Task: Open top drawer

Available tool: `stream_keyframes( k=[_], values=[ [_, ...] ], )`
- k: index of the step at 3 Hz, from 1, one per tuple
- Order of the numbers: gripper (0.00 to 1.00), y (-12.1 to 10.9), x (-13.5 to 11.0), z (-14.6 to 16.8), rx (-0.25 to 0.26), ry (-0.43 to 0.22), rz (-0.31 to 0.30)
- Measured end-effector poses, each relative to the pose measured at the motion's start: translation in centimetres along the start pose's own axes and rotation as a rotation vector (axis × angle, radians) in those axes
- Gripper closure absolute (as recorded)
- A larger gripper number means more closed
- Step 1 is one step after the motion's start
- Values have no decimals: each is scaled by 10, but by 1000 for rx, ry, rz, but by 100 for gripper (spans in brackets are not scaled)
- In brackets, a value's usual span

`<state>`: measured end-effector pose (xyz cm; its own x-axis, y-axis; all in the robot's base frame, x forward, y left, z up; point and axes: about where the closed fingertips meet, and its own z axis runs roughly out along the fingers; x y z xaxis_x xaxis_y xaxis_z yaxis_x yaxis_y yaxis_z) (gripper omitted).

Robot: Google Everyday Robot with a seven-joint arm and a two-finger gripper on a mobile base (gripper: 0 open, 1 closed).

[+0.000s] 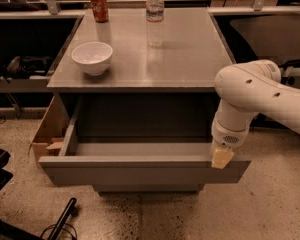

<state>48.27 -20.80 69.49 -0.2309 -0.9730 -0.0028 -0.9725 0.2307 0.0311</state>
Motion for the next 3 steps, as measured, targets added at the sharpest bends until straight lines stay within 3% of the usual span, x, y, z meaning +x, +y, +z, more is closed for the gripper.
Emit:
stream_keyframes(
  k=[1, 2, 3],
  values=[
    [100, 20, 14, -4, -10, 19, 23],
    [100, 50, 19, -10, -54, 26, 58],
    [100, 51, 19, -12, -55, 26, 58]
  ],
)
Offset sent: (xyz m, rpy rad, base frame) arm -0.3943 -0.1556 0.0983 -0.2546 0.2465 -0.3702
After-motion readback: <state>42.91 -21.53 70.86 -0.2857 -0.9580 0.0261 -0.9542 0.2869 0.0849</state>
